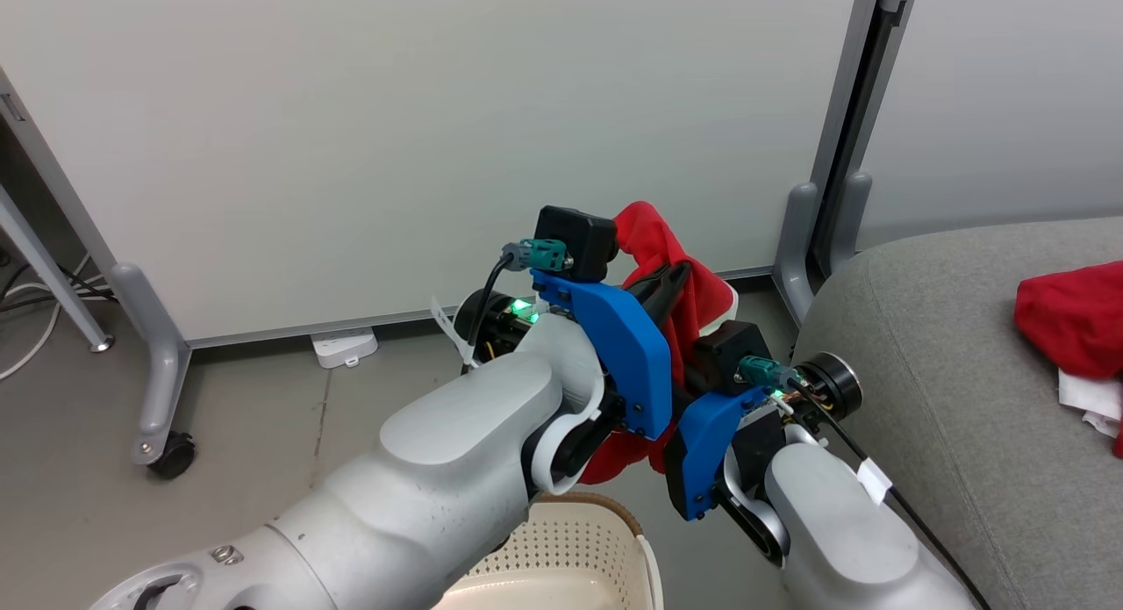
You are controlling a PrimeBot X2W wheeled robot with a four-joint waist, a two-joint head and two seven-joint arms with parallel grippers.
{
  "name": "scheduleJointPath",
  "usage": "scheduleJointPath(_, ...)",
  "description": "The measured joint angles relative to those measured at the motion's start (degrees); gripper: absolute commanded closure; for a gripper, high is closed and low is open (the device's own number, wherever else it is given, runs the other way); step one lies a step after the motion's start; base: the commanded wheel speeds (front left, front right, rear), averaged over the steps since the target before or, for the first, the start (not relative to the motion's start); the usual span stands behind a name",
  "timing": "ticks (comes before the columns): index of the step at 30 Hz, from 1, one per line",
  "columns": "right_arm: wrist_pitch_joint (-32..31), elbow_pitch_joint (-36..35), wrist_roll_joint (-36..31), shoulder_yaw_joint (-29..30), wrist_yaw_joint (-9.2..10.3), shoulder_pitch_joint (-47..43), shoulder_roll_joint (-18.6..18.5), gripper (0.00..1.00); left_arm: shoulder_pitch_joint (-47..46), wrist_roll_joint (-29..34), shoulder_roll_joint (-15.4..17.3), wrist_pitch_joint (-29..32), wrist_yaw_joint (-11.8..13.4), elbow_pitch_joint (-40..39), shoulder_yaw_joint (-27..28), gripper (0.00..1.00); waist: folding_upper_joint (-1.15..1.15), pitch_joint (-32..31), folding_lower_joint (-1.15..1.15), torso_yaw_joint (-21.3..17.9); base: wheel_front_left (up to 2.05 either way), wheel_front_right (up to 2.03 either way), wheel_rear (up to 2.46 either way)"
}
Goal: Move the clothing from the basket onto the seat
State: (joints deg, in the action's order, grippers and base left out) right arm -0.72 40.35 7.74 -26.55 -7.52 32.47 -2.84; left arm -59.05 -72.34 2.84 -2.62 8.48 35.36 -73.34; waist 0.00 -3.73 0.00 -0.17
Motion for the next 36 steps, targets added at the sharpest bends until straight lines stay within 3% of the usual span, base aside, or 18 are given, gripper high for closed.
scheduleJointPath(35, 5.03, 5.35, 2.92, -3.69, 0.00, 2.79, -0.02, 1.00, -0.03, -1.55, 0.01, -2.10, -1.59, 3.07, -0.10, 1.00, 0.00, 0.59, 0.00, -1.95, 0.00, 0.00, 0.00)
scheduleJointPath(36, 5.11, 5.34, 2.97, -3.78, 0.00, 2.97, -0.01, 1.00, -0.02, -1.56, -0.01, -3.23, -1.75, 3.05, -0.12, 0.72, 0.00, 0.59, 0.00, -2.09, 0.00, 0.00, 0.00)
